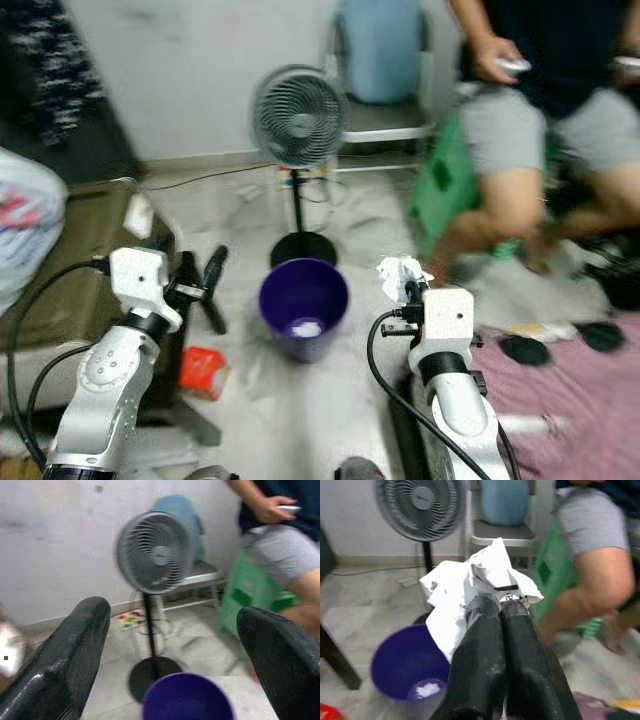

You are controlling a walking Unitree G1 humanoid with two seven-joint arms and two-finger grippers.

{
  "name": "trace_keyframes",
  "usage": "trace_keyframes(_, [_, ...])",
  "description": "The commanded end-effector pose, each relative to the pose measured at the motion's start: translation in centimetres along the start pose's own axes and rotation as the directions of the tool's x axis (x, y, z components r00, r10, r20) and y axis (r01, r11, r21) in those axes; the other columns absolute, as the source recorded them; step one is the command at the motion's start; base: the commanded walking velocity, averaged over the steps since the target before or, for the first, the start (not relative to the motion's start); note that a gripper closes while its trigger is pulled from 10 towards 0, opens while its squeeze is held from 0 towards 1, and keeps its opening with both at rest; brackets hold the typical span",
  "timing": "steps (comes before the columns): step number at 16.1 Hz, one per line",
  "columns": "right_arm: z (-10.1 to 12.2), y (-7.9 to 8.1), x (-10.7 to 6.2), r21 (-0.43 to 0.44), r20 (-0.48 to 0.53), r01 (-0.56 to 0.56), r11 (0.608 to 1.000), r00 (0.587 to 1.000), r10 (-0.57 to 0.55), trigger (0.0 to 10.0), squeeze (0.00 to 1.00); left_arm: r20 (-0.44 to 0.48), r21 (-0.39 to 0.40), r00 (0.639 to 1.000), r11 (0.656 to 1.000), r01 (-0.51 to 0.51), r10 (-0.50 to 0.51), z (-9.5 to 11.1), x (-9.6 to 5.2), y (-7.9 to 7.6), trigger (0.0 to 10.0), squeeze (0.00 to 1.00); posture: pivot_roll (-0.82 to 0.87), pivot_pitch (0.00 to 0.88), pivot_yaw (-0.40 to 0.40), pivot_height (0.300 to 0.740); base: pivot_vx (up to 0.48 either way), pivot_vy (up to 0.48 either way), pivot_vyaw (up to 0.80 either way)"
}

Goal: Clean up the room

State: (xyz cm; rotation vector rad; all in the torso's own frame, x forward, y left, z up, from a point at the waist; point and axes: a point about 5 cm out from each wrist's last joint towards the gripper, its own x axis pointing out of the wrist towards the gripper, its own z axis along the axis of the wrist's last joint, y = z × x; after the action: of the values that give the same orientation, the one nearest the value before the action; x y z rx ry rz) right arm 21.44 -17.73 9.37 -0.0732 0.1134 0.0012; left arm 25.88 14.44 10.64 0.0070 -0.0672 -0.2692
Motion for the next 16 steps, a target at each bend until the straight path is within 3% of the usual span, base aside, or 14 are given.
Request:
trace_keyframes(1, [0.68,0.14,0.03,0.0,0.023,-0.011,1.0,1.0,0.011,10.0,0.0,0.01,0.005,1.0,1.0,0.013,-0.013,0.38,-0.04,0.01,10.0,0.0,0.0,0.0,0.043,0.74,0.0,0.0,0.0])
trace_keyframes(3, [0.8,0.26,0.18,-0.011,0.028,-0.023,1.0,0.999,0.023,10.0,0.0,0.011,0.003,1.0,1.0,0.011,-0.011,0.43,-0.04,-0.06,10.0,0.0,0.0,0.0,0.039,0.74,0.0,0.0,0.0])
trace_keyframes(7, [0.92,0.66,0.42,-0.036,0.028,-0.053,0.998,0.998,0.054,10.0,0.0,0.007,-0.001,1.0,1.0,0.022,-0.022,0.43,0.06,-0.11,10.0,0.0,0.0,0.0,0.04,0.74,0.0,0.0,0.75])
trace_keyframes(10, [0.87,0.61,0.49,-0.033,0.024,-0.049,0.998,0.998,0.05,10.0,0.0,0.012,-0.005,0.999,0.999,0.033,-0.033,0.5,0.08,-0.2,10.0,0.0,0.0,0.0,0.04,0.74,0.313,0.0,0.61])
trace_keyframes(16, [0.84,0.6,0.55,-0.034,0.017,-0.052,0.998,0.998,0.052,10.0,0.0,0.016,-0.009,0.999,0.999,0.046,-0.045,0.6,0.09,-0.32,10.0,0.0,0.0,0.0,0.039,0.74,0.434,0.0,0.0])
